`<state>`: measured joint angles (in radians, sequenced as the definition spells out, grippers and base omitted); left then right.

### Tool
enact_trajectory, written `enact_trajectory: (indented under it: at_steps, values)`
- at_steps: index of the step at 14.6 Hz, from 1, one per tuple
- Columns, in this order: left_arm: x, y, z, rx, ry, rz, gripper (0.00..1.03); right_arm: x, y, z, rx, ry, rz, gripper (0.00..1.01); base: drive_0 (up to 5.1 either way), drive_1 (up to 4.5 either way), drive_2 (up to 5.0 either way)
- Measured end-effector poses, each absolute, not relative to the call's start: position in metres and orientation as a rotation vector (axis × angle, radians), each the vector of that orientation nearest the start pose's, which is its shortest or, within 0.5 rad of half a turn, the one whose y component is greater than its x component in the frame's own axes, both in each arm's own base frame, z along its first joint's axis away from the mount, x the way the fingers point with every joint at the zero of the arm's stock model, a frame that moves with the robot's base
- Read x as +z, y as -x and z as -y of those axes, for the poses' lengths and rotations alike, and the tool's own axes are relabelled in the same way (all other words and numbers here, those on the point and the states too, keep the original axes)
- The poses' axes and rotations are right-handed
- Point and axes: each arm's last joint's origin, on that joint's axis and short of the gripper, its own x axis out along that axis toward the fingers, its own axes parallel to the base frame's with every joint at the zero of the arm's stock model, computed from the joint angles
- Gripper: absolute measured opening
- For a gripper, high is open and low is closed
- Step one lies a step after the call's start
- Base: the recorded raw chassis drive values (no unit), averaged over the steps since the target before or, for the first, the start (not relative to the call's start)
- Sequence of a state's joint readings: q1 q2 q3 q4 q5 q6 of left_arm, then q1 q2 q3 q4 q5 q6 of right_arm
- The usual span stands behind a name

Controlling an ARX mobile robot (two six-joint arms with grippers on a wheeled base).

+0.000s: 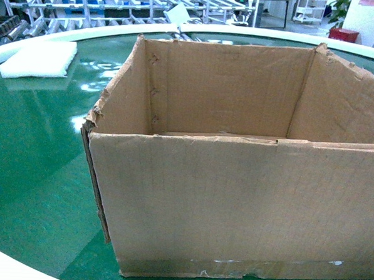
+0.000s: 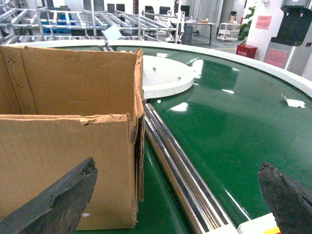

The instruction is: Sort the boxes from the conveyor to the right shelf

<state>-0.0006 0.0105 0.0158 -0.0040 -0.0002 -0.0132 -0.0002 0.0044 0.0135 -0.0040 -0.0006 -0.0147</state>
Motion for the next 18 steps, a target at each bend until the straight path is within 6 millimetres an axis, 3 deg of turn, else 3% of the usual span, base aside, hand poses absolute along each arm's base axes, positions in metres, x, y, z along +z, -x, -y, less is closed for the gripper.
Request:
enact_trajectory:
  at_steps: [11,16,17,18]
  values:
    - [0.171,-0.100,-0.003,-0.005,0.021,0.024,0.98,0.169,-0.097,0.000,0.002,0.014,0.018,0.98,0.0,0.00,0.0]
    - [0.174,-0.118,-0.015,0.041,0.062,0.035,0.98,0.178,-0.115,-0.002,0.030,0.004,0.054,0.98,0.0,0.00,0.0]
    - [0.175,-0.124,-0.018,0.055,0.068,0.032,0.98,0.184,-0.121,-0.002,0.031,0.005,0.063,0.98,0.0,0.00,0.0]
    - [0.190,-0.139,-0.020,0.036,0.076,0.056,0.98,0.203,-0.134,-0.002,0.032,0.006,0.099,0.98,0.0,0.00,0.0]
